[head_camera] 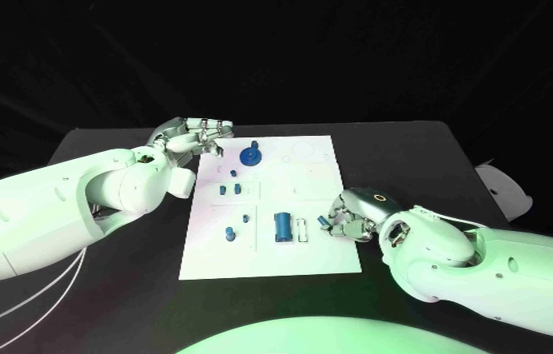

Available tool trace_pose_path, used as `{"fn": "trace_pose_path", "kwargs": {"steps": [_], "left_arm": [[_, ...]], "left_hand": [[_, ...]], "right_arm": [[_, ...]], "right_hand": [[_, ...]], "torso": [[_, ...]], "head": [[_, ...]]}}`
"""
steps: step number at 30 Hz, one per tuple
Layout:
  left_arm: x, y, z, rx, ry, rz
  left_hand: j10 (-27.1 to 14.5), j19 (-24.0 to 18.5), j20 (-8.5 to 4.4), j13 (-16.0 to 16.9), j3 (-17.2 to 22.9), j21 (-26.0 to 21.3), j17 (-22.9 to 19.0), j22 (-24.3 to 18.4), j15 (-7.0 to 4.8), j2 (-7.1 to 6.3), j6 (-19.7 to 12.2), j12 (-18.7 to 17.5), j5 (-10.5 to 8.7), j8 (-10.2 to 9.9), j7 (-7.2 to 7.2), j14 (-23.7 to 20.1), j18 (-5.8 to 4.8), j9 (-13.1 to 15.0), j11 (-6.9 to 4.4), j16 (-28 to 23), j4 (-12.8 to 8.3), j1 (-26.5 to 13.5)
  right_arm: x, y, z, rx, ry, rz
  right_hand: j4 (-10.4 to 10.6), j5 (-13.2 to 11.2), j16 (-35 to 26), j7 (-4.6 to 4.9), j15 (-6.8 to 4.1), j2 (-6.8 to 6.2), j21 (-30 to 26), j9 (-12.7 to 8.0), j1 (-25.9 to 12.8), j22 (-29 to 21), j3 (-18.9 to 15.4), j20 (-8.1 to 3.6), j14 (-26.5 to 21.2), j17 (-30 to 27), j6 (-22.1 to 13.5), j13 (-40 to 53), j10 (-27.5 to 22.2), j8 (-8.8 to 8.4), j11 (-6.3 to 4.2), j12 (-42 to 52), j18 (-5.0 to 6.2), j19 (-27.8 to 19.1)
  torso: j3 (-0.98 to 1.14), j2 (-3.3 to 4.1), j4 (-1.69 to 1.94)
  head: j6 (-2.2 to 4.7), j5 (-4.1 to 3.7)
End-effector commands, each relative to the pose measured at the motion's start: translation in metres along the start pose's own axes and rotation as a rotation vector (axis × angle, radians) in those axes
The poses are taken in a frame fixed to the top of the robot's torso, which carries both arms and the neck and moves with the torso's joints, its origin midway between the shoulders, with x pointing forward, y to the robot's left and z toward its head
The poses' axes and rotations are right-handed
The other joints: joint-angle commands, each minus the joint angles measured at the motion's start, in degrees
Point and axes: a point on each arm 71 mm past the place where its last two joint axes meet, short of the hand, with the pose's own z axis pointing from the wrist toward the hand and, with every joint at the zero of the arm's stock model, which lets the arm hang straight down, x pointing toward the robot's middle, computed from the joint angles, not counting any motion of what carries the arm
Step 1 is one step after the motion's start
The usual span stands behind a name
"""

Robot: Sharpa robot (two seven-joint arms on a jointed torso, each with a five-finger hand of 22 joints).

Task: Assemble the parts on the task board

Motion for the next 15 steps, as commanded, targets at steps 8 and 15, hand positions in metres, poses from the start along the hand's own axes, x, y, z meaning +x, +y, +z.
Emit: {"fn": "trace_pose_path", "kwargs": {"steps": [8,15], "left_arm": [[0.003,-0.001,0.000,0.007,0.022,-0.007],[0.004,-0.001,0.000,0.007,0.023,-0.008]], "left_hand": [[-0.47,0.03,0.40,0.07,-0.12,-0.21,-0.09,-0.06,-0.01,0.44,-0.54,0.35,-0.05,0.34,-0.05,-0.26,0.82,-0.05,-0.11,0.21,0.06,-0.15],[-0.47,0.03,0.40,0.07,-0.12,-0.21,-0.09,-0.06,-0.01,0.44,-0.54,0.35,-0.05,0.34,-0.05,-0.26,0.82,-0.05,-0.11,0.21,0.06,-0.15]], "right_arm": [[0.011,0.011,0.003,0.036,0.070,0.147],[0.014,0.018,0.007,0.030,0.074,0.172]], "right_hand": [[0.60,0.85,0.39,-0.29,-1.01,1.23,0.45,0.14,3.11,14.12,0.67,-0.29,5.36,11.95,0.05,16.73,3.42,0.21,-3.56,8.69,-0.90,4.81],[0.81,0.90,0.41,-0.21,-0.95,1.05,0.26,0.20,1.61,14.07,1.04,-0.26,5.36,11.98,0.08,16.73,3.46,0.25,-3.48,8.62,-0.86,4.74]], "torso": [[0.07,0.03,0.02],[0.06,0.06,-0.05]], "head": [[-0.02,0.10],[0.13,0.18]]}}
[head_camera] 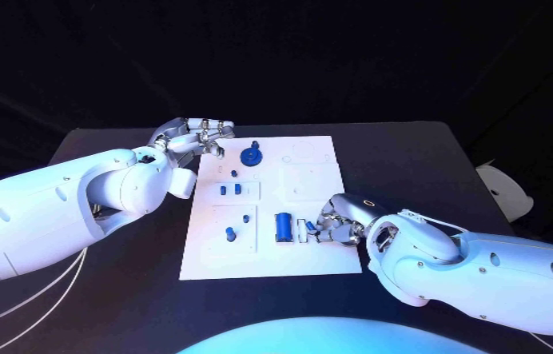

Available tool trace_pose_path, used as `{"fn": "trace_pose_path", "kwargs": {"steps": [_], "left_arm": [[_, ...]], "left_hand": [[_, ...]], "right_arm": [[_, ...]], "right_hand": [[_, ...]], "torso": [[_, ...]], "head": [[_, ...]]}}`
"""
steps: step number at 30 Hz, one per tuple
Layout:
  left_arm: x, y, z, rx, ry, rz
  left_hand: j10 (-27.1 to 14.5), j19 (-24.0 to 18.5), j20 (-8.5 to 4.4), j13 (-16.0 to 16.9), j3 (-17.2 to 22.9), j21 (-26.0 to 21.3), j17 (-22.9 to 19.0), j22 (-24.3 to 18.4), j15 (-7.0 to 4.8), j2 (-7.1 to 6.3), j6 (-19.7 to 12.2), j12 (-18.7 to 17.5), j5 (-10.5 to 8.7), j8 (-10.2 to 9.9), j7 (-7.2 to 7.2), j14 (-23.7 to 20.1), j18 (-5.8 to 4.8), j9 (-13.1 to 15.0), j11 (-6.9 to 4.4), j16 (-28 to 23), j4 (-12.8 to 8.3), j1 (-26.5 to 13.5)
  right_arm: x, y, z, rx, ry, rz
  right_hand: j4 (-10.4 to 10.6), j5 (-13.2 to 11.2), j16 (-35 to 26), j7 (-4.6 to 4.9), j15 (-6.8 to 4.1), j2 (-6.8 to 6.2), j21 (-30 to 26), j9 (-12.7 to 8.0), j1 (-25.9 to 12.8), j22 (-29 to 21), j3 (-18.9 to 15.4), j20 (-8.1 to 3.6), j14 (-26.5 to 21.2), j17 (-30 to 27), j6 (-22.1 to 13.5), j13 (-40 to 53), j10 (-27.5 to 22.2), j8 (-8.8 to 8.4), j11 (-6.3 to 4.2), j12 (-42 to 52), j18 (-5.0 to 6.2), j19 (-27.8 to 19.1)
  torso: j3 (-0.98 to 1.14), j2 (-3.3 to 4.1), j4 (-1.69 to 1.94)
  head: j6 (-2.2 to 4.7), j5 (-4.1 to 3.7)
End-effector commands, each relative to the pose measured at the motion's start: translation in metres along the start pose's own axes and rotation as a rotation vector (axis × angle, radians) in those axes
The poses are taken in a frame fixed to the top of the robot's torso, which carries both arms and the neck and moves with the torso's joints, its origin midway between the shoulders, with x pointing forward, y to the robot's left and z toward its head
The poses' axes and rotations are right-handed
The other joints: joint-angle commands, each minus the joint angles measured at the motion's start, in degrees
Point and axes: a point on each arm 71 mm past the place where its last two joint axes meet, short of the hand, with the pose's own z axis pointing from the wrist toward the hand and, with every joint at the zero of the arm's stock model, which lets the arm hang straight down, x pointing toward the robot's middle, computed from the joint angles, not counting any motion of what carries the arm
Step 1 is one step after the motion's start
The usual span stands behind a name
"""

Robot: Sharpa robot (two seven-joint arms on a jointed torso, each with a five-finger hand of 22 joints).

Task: Assemble the parts on the task board

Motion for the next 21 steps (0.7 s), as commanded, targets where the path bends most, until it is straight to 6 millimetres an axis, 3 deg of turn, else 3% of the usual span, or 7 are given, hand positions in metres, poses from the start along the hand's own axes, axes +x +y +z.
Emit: {"fn": "trace_pose_path", "kwargs": {"steps": [1,21], "left_arm": [[0.0029,-0.0012,0.0000,0.007,0.021,-0.007],[0.0022,-0.0012,-0.0004,0.006,0.020,-0.007]], "left_hand": [[-0.47,0.03,0.40,0.08,-0.12,-0.21,-0.09,-0.06,-0.01,0.44,-0.54,0.35,-0.05,0.34,-0.05,-0.26,0.82,-0.05,-0.11,0.21,0.06,-0.15],[-0.47,0.03,0.40,0.08,-0.12,-0.21,-0.09,-0.06,-0.01,0.44,-0.54,0.35,-0.05,0.34,-0.05,-0.26,0.82,-0.05,-0.11,0.21,0.06,-0.15]], "right_arm": [[0.0016,0.0003,0.0007,0.015,0.007,0.038],[0.0044,0.0092,0.0057,-0.003,-0.001,0.047]], "right_hand": [[0.07,0.22,0.21,-0.21,-0.89,1.04,0.07,0.08,1.48,14.03,0.34,-0.26,5.31,11.99,0.08,16.75,4.01,0.41,-4.02,8.62,-0.87,4.74],[0.08,-0.21,0.25,-0.24,-0.88,0.81,0.25,0.17,-0.84,14.07,0.82,-0.24,5.32,12.07,0.24,16.99,4.22,0.51,-4.04,8.83,-0.90,4.79]], "torso": [[0.06,0.05,-0.01],[0.06,0.08,0.04]], "head": [[0.04,0.03],[-0.28,0.15]]}}
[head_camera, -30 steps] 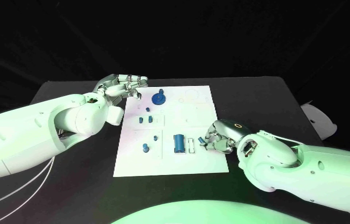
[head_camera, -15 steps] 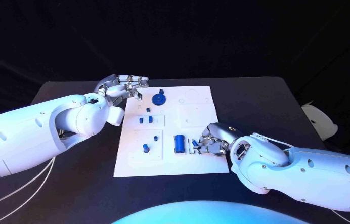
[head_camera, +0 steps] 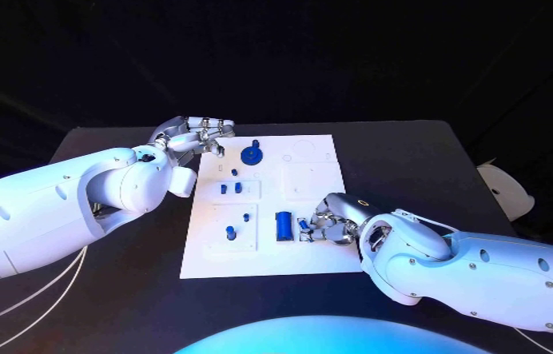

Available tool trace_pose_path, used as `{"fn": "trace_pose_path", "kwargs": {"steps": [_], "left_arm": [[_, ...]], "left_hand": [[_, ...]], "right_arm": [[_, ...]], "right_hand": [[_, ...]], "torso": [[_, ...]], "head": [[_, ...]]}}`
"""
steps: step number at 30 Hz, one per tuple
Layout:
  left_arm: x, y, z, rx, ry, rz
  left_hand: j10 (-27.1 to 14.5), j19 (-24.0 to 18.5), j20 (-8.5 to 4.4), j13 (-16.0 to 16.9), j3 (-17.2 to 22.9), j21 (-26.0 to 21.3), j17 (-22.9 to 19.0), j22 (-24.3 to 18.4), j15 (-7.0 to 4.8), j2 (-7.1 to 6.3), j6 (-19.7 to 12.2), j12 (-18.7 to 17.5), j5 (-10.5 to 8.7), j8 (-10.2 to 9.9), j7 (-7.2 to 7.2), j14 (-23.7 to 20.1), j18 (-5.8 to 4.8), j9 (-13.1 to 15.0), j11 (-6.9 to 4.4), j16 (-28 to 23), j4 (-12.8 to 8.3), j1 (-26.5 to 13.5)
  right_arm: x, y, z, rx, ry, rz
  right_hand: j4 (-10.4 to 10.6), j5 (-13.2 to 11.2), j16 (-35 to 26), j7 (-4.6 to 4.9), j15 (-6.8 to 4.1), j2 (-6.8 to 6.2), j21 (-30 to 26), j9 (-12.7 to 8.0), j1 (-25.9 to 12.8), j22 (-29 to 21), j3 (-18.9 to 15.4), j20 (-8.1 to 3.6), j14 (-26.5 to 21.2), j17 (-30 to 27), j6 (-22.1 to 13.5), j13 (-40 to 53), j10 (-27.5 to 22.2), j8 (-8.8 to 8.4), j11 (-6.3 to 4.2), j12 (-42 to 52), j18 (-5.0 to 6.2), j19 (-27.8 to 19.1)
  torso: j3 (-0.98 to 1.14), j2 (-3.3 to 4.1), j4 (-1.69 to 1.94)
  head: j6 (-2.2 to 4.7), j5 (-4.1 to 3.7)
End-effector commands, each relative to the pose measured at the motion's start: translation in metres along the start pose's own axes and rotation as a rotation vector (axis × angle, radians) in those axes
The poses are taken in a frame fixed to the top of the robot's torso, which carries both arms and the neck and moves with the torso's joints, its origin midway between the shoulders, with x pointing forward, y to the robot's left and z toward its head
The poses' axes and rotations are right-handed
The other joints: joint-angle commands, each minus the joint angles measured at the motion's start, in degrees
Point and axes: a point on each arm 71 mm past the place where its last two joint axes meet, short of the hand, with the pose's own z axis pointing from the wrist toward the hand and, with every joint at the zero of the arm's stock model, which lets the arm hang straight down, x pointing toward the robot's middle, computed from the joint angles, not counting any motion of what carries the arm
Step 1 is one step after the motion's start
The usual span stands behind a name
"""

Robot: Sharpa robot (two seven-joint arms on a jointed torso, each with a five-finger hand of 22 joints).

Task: Assemble the parts on the task board

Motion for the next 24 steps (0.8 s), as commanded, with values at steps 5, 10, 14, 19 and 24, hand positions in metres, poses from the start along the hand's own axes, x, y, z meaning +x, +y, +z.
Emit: {"fn": "trace_pose_path", "kwargs": {"steps": [5,10,14,19,24], "left_arm": [[0.0027,-0.0010,0.0002,0.005,0.020,-0.007],[0.0025,-0.0009,0.0004,0.004,0.020,-0.007],[0.0025,-0.0008,0.0004,0.004,0.020,-0.007],[0.0025,-0.0007,0.0005,0.002,0.021,-0.007],[0.0024,-0.0006,0.0006,0.001,0.021,-0.007]], "left_hand": [[-0.47,0.03,0.40,0.09,-0.12,-0.21,-0.09,-0.06,-0.01,0.44,-0.54,0.35,-0.05,0.34,-0.05,-0.26,0.82,-0.06,-0.11,0.21,0.06,-0.15],[-0.47,0.03,0.40,0.09,-0.12,-0.21,-0.09,-0.06,-0.01,0.44,-0.54,0.35,-0.05,0.34,-0.05,-0.26,0.82,-0.06,-0.11,0.21,0.06,-0.15],[-0.47,0.03,0.40,0.09,-0.12,-0.21,-0.09,-0.06,-0.01,0.44,-0.54,0.35,-0.05,0.34,-0.05,-0.26,0.82,-0.06,-0.11,0.21,0.06,-0.15],[-0.47,0.03,0.40,0.09,-0.12,-0.21,-0.09,-0.06,-0.01,0.44,-0.54,0.35,-0.05,0.34,-0.05,-0.26,0.82,-0.06,-0.11,0.21,0.06,-0.15],[-0.47,0.03,0.40,0.09,-0.12,-0.21,-0.09,-0.06,-0.01,0.44,-0.54,0.35,-0.05,0.34,-0.05,-0.26,0.82,-0.06,-0.11,0.21,0.06,-0.15]], "right_arm": [[0.0001,-0.0012,0.0027,0.000,-0.006,-0.018],[0.0004,-0.0022,0.0038,0.002,-0.002,-0.029],[0.0009,-0.0022,0.0043,0.002,0.004,-0.036],[0.0016,-0.0012,0.0048,-0.002,0.008,-0.039],[0.0017,-0.0005,0.0050,-0.005,0.007,-0.038]], "right_hand": [[0.14,-1.02,0.24,-0.23,-0.83,0.64,0.15,0.14,-3.05,14.05,0.59,-0.20,5.30,11.97,0.30,16.95,4.23,0.28,-3.99,8.71,-0.89,4.74],[0.15,-1.58,0.22,-0.19,-0.80,0.51,0.09,0.17,-4.72,14.03,0.77,-0.17,5.29,11.94,0.35,17.08,4.30,0.30,-3.95,8.80,-0.87,4.71],[0.16,-1.81,0.23,-0.19,-0.78,0.33,0.09,0.20,-5.84,14.03,0.83,-0.15,5.29,11.95,0.43,17.24,4.39,0.35,-3.93,8.95,-0.87,4.70],[0.11,1.50,0.25,-0.17,-0.76,-0.46,0.16,0.35,-8.60,14.04,0.02,-0.11,5.30,12.00,0.62,17.40,4.49,0.53,-3.90,9.04,-0.88,4.71],[0.14,1.50,0.25,-0.15,-0.72,-0.67,0.14,0.42,-10.08,14.03,-0.70,-0.08,5.30,12.00,0.72,17.59,4.60,0.64,-3.87,9.22,-0.87,4.69]], "torso": [[-0.05,0.04,0.03],[-0.02,0.00,-0.05],[0.00,-0.01,-0.05],[0.00,-0.03,-0.01],[-0.02,-0.03,-0.02]], "head": [[-0.18,0.02],[-0.30,0.15],[-0.34,0.15],[-0.33,0.13],[-0.37,0.16]]}}
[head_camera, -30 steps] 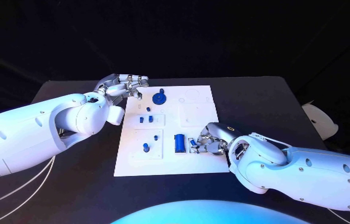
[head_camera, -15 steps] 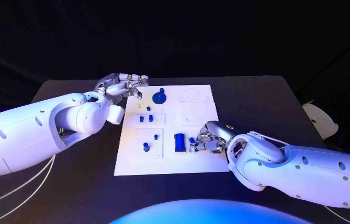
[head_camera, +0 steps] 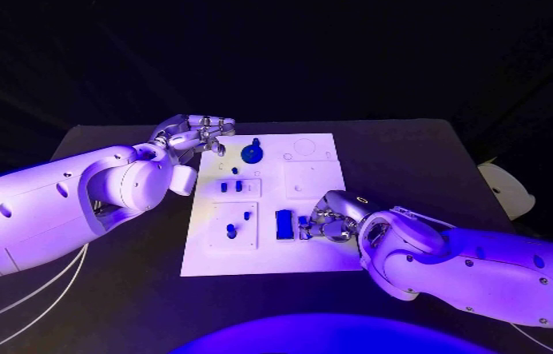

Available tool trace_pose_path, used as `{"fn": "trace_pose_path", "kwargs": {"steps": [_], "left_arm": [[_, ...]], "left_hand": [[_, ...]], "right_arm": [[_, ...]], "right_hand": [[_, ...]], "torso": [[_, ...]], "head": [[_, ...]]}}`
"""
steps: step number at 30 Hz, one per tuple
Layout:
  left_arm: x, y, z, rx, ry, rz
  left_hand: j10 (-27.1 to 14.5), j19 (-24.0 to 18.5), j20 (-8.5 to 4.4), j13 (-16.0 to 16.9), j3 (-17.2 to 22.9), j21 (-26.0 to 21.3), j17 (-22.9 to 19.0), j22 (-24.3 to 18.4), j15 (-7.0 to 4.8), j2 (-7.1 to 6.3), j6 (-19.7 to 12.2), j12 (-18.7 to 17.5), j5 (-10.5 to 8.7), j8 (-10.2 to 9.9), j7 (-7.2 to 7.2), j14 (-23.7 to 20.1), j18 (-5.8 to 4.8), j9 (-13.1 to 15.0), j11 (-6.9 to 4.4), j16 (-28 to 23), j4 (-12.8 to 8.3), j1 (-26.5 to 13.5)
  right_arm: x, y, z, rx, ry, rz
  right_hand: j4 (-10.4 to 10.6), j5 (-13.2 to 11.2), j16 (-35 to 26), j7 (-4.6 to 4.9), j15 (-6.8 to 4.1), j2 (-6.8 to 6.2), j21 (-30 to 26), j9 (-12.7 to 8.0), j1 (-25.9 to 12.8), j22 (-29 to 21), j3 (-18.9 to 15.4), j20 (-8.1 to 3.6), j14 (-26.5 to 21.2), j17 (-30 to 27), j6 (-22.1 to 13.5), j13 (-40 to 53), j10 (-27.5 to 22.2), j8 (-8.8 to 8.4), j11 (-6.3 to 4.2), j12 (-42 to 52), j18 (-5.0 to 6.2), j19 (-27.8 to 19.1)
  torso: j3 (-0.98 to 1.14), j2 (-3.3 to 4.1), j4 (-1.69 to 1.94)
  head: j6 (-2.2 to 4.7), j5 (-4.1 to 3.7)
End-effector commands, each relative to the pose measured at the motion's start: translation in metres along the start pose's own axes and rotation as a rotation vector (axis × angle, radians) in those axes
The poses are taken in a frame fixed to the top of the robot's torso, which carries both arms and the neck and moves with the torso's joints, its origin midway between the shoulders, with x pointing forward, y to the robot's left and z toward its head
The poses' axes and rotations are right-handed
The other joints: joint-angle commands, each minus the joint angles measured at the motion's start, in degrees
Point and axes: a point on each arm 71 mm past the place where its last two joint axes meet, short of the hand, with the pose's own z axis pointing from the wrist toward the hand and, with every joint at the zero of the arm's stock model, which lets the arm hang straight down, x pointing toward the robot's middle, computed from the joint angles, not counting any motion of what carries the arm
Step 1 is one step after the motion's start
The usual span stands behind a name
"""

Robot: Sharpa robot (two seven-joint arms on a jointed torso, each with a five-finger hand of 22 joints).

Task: Assemble the parts on the task board

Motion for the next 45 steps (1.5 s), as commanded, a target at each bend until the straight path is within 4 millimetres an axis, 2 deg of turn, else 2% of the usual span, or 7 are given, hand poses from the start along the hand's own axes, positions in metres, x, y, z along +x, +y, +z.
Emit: {"fn": "trace_pose_path", "kwargs": {"steps": [1,10,17,19,29,37,45], "left_arm": [[0.003,-0.001,0.000,0.003,0.020,-0.007],[0.003,-0.001,0.000,0.002,0.020,-0.007],[0.003,-0.001,0.001,0.002,0.020,-0.007],[0.002,-0.001,0.001,0.002,0.020,-0.007],[0.002,-0.001,0.000,0.002,0.018,-0.006],[0.001,0.000,0.000,0.001,0.019,-0.006],[0.002,0.000,0.000,-0.001,0.019,-0.006]], "left_hand": [[-0.49,0.02,0.40,0.10,-0.12,-0.25,-0.11,-0.09,-0.02,0.44,-0.55,0.38,-0.05,0.35,-0.05,-0.26,0.82,-0.07,-0.10,0.21,0.05,-0.13],[-0.58,0.00,0.39,0.12,-0.13,-0.37,-0.15,-0.17,-0.02,0.45,-0.58,0.50,-0.06,0.39,-0.02,-0.29,0.84,-0.08,-0.08,0.22,0.02,-0.05],[-0.58,0.00,0.39,0.12,-0.13,-0.37,-0.15,-0.17,-0.02,0.45,-0.58,0.50,-0.06,0.39,-0.02,-0.29,0.84,-0.08,-0.08,0.22,0.02,-0.05],[-0.58,0.00,0.39,0.12,-0.13,-0.37,-0.15,-0.17,-0.02,0.45,-0.58,0.50,-0.06,0.39,-0.02,-0.29,0.84,-0.08,-0.08,0.22,0.02,-0.05],[-0.58,0.00,0.39,0.12,-0.13,-0.37,-0.15,-0.17,-0.02,0.45,-0.58,0.50,-0.06,0.39,-0.02,-0.29,0.84,-0.08,-0.08,0.22,0.02,-0.05],[-0.58,0.00,0.39,0.12,-0.13,-0.37,-0.15,-0.17,-0.02,0.45,-0.58,0.50,-0.06,0.39,-0.02,-0.29,0.84,-0.08,-0.08,0.22,0.02,-0.05],[-0.58,0.00,0.39,0.12,-0.13,-0.37,-0.15,-0.17,-0.02,0.45,-0.58,0.50,-0.06,0.39,-0.02,-0.29,0.84,-0.08,-0.08,0.22,0.02,-0.05]], "right_arm": [[0.001,0.001,0.000,-0.007,0.010,-0.021],[0.001,0.001,0.000,-0.010,0.004,-0.024],[0.000,0.001,0.000,-0.011,-0.003,-0.024],[0.000,0.001,0.000,-0.013,-0.005,-0.024],[-0.003,-0.001,-0.009,-0.041,0.000,-0.037],[-0.005,0.000,-0.014,-0.095,0.000,-0.045],[-0.004,-0.003,-0.012,-0.098,0.009,-0.052]], "right_hand": [[0.06,0.10,0.26,0.24,0.21,0.12,0.12,0.08,-0.94,14.04,-0.56,-0.08,5.16,12.04,0.35,17.57,4.67,0.40,-3.74,7.78,-0.87,4.68],[0.07,-0.90,0.25,0.28,0.24,0.27,0.15,0.14,-2.64,14.04,-1.38,-0.04,5.16,12.02,0.35,17.64,4.69,0.46,-3.70,7.79,-0.88,4.69],[0.02,-4.45,0.24,0.32,0.29,0.58,0.08,0.27,-4.12,14.02,-2.34,0.02,5.15,12.02,0.30,17.73,4.70,0.59,-3.65,7.77,-0.86,4.65],[0.00,-4.74,0.24,0.31,0.29,0.58,0.04,0.29,-4.16,14.01,-2.41,0.02,5.15,12.02,0.30,17.74,4.71,0.60,-3.64,7.77,-0.85,4.64],[-1.11,-7.17,0.39,0.14,0.16,-0.15,0.37,0.58,0.42,14.09,-2.10,-0.07,5.22,12.29,0.21,18.03,4.80,0.89,-3.81,7.97,-0.92,4.73],[-0.32,-9.05,-0.19,0.39,0.30,-0.46,-1.22,0.63,0.19,13.66,-2.78,0.00,4.98,11.33,-0.02,17.25,4.28,0.88,-3.61,6.87,-0.59,4.17],[-0.19,-9.22,-0.25,0.45,0.36,-0.43,-1.41,0.63,0.06,13.61,-2.91,0.04,4.95,11.24,-0.12,17.19,4.22,0.85,-3.54,6.77,-0.55,4.09]], "torso": [[-0.01,0.00,-0.01],[0.00,0.00,-0.01],[0.02,0.01,-0.01],[0.03,0.00,-0.03],[0.04,-0.01,-0.05],[0.04,-0.05,-0.11],[0.00,0.02,-0.02]], "head": [[-0.02,0.00],[-0.04,-0.03],[-0.02,-0.08],[0.01,-0.06],[0.13,0.20],[0.30,0.23],[0.68,0.25]]}}
